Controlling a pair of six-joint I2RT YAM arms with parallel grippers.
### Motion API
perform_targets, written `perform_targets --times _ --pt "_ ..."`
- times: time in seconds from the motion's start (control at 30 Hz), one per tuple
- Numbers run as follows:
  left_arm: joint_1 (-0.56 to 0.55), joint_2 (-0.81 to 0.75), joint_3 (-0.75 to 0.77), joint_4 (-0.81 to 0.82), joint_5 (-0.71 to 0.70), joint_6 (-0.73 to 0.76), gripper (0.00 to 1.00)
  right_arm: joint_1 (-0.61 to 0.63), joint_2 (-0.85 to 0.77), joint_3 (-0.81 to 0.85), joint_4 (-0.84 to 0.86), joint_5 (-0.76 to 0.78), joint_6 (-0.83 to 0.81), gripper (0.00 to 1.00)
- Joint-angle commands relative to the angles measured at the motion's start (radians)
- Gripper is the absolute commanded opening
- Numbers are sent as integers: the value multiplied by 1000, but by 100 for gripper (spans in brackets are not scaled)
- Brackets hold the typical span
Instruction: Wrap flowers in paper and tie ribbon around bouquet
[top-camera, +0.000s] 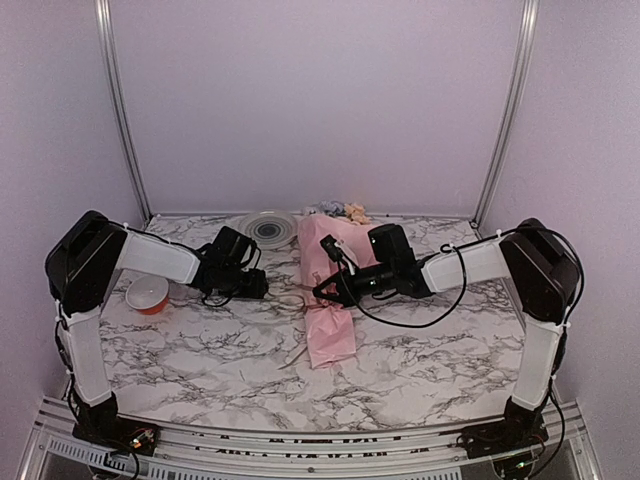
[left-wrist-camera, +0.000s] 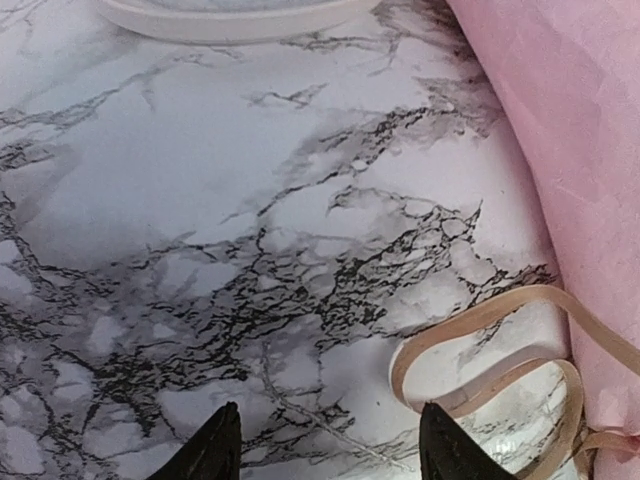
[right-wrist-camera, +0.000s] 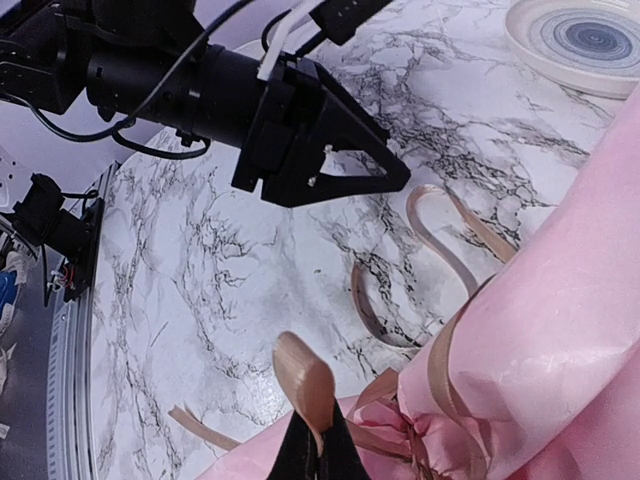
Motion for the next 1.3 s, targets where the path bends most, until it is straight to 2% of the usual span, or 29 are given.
perform_targets --times 0.0,0.2,0.3,0.43,0.53,0.57,0.67,0.77,0.9,1.03,1.27 --pt "-9 62 65 -74 53 13 60 -2 -9 2 32 3 13 0" --pt "-11 85 67 -63 115 16 56 -2 -20 -9 43 4 20 0" --pt "-18 103 84 -65 129 21 51 -2 -21 -9 43 3 24 0" --pt "-37 125 112 -95 112 50 30 -2 -23 -11 43 2 28 0" --pt "-41 129 116 -106 194 72 4 -2 -19 -9 51 -1 40 0" --pt "-40 120 108 -103 217 76 0 -1 -18 -6 52 -1 46 0" --pt "-54 42 59 -77 247 110 0 -2 -12 -1 63 5 65 0" --pt "-87 -62 8 -61 272 212 0 -3 -4 11 78 9 95 0" --pt "-208 -160 -4 -107 341 369 0 -11 10 35 84 3 132 0" --pt "-279 -175 22 -112 452 427 0 -19 19 46 88 -11 158 0" --pt "-304 -107 161 -45 609 420 0 -35 13 24 106 -28 199 0"
